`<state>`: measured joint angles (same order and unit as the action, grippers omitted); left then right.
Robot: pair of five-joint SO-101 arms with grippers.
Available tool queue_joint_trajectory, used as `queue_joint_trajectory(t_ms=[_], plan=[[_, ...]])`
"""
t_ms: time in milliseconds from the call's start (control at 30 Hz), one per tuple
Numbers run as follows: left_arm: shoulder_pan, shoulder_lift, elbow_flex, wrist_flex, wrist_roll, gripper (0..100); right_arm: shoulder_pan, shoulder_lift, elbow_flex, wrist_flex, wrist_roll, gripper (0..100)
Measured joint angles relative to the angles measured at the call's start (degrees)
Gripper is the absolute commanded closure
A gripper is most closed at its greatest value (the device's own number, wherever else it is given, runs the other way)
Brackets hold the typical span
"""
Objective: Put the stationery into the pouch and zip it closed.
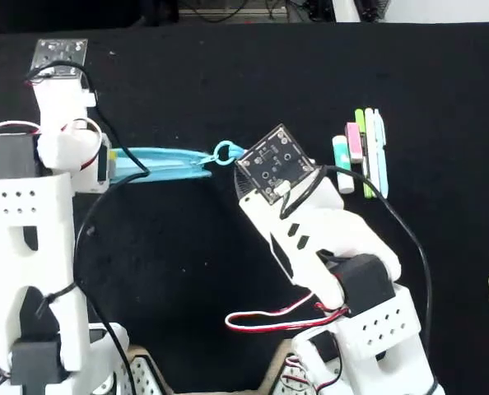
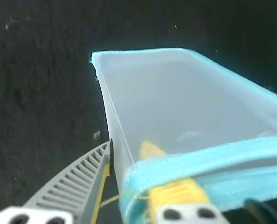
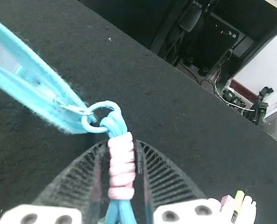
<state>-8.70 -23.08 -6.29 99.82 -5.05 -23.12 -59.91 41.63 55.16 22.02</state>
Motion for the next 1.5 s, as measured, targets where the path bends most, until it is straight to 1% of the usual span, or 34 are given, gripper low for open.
queue_joint_trajectory(t_ms=[100,233,367,467,533,667,767,833,933,967,1133,1200,1300,1367,1500], plan=[[0.6,-0.4,-0.1,0.5,1.1,97,0.0,0.0,0.0,0.0,0.0,98.7],[4.6,-2.9,-0.1,0.6,3.3,97,0.8,0.0,-2.5,0.5,0.0,98.7],[9.0,-5.4,-0.2,0.2,6.0,97,3.6,0.0,-8.2,2.8,0.0,98.7],[9.9,-6.2,-0.3,-2.4,6.5,97,3.7,0.9,-11.2,4.9,0.0,98.7],[10.0,-6.2,0.6,-4.0,6.5,97,3.9,4.1,-12.1,6.1,0.0,98.7],[9.8,-4.8,7.5,-8.3,6.2,97,4.3,11.8,-12.3,7.0,-0.1,98.7],[9.8,-4.8,11.4,-11.3,4.8,97,4.3,13.5,-12.3,9.0,-0.1,98.4],[9.8,-4.7,11.8,-12.7,4.9,97,4.1,13.8,-13.5,11.5,0.0,93.7],[9.9,-4.6,11.9,-13.5,4.8,97,4.3,14.0,-16.4,17.6,0.0,82.2],[9.8,-4.6,11.9,-13.5,4.8,97,4.2,14.0,-17.3,19.9,0.0,81.2],[9.8,-4.2,13.0,-13.8,6.2,97,-0.1,14.0,-25.2,31.8,0.0,86.7],[9.8,-4.7,14.6,-14.8,6.2,97,-0.7,14.0,-29.6,36.1,0.0,88.2],[9.7,-4.9,16.8,-15.8,6.4,97,-0.7,13.9,-34.2,38.9,0.0,89.0],[9.9,-4.9,18.2,-16.8,6.5,97,1.9,14.1,-34.9,39.2,0.0,89.0],[10.0,-5.0,21.5,-19.5,6.6,97,11.4,20.2,-34.6,39.1,-0.4,89.0]])
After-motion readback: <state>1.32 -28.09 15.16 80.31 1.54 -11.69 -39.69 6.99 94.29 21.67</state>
